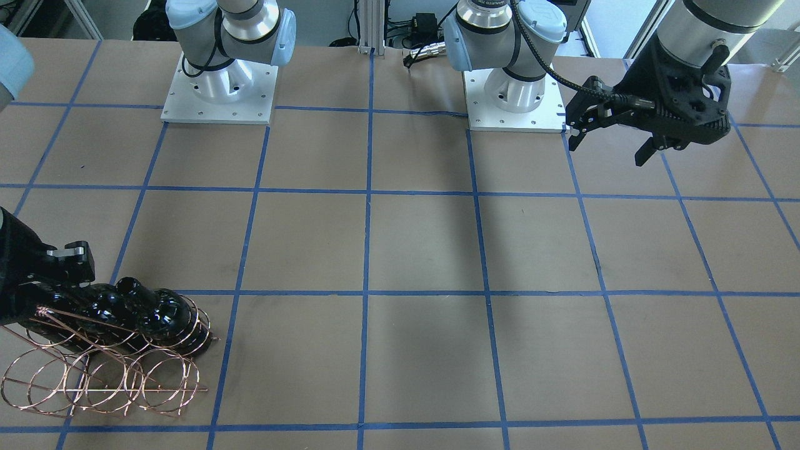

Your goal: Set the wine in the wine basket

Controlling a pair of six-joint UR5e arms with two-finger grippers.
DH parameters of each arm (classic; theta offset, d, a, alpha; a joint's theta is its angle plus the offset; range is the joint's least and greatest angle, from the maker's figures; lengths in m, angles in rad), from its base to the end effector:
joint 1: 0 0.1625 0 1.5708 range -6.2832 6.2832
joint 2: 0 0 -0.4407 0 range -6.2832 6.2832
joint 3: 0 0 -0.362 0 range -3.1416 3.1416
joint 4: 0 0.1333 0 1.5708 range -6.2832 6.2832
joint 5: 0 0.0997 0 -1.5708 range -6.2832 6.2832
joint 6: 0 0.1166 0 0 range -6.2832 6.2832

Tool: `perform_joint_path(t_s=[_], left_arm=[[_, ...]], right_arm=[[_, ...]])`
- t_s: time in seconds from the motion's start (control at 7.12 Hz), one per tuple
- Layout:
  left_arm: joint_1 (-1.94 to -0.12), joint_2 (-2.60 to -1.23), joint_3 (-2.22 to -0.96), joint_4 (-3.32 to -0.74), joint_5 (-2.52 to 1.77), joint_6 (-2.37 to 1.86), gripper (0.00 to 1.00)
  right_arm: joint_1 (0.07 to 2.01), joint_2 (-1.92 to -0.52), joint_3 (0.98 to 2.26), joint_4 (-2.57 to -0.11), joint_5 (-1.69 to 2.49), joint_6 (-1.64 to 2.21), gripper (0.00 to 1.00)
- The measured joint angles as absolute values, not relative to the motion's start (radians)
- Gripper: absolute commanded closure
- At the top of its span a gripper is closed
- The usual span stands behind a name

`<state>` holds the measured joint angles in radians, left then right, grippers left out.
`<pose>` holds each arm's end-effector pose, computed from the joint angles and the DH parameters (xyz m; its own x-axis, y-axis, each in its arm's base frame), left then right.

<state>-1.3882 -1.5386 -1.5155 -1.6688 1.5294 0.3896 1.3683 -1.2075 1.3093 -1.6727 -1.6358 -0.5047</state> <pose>-0.0550 -0.4626 0.5171 -0.9778 0.2053 0.0423 0.2052 0.9787 -0.0060 -0.0008 -0.6291 0.4213 -0.9529 -0.2980 0.0569 -0.2966 0.9545 0.0313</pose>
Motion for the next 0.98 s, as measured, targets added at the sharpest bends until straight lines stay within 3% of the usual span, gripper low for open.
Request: perform_joint_path(t_s=[0.28,0.98], left_arm=[[-1.388,-1.539,-1.516,-1.668,1.529,0.390,0.00],[-1.389,-1.539,-1.516,-1.667,1.529,0.390,0.00]], right_arm=[[1.368,-1.227,1.321,-1.663,-1.629,-0.499,0.03],[1.379,-1.453,1.327,-1.472,-1.624,-0.199,0.00]])
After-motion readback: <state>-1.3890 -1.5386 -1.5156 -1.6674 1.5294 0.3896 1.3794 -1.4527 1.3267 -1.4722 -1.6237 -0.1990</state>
